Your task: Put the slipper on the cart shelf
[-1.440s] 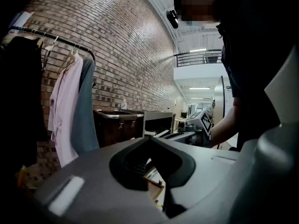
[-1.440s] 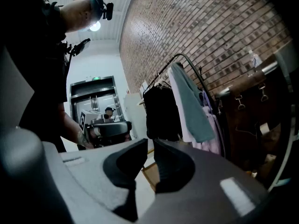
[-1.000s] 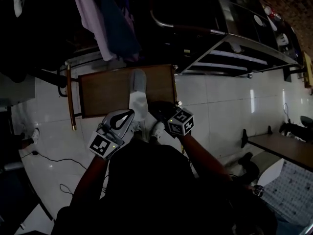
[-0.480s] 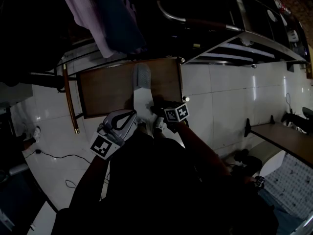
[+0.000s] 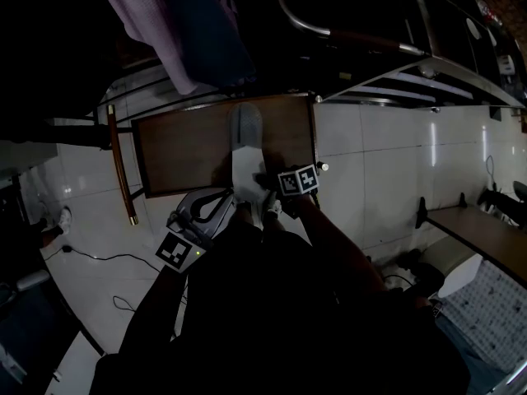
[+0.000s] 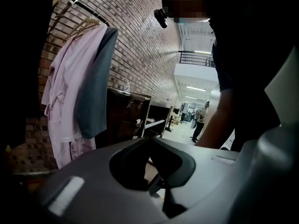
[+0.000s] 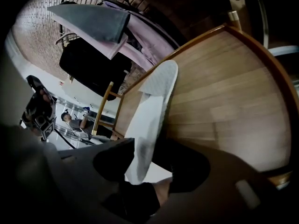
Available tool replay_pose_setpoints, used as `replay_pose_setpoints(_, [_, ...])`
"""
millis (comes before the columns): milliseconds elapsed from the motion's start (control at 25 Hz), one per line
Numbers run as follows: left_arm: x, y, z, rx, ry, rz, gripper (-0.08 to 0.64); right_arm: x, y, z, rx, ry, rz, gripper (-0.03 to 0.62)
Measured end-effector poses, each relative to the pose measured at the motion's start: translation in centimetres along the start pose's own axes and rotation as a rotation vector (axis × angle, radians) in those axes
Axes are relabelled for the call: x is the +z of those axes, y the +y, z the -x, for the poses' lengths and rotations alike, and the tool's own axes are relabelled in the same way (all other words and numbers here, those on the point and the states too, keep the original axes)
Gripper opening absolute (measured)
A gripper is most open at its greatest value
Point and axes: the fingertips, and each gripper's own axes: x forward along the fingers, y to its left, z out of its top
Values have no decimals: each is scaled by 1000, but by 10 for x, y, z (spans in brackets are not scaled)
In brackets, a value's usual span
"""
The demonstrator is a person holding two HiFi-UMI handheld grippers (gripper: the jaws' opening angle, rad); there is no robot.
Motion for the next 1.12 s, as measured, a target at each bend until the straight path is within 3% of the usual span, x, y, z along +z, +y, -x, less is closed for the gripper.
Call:
replay_pose_setpoints(160, [-5,5,7,27,3,18,2,-2,0,-8,16,14,-43,197])
replay_pose_setpoints(240, [-7,8,10,38,5,30,2,0,3,-10,39,11,-45,119])
replay_pose_setpoints(520, [-12,11,13,49,1,45,2,8,15,1,95,-40,-71,66])
replay_pose_setpoints(1120, [22,-31,2,45,-77,8,2,20,86,78,188,-184,117,58])
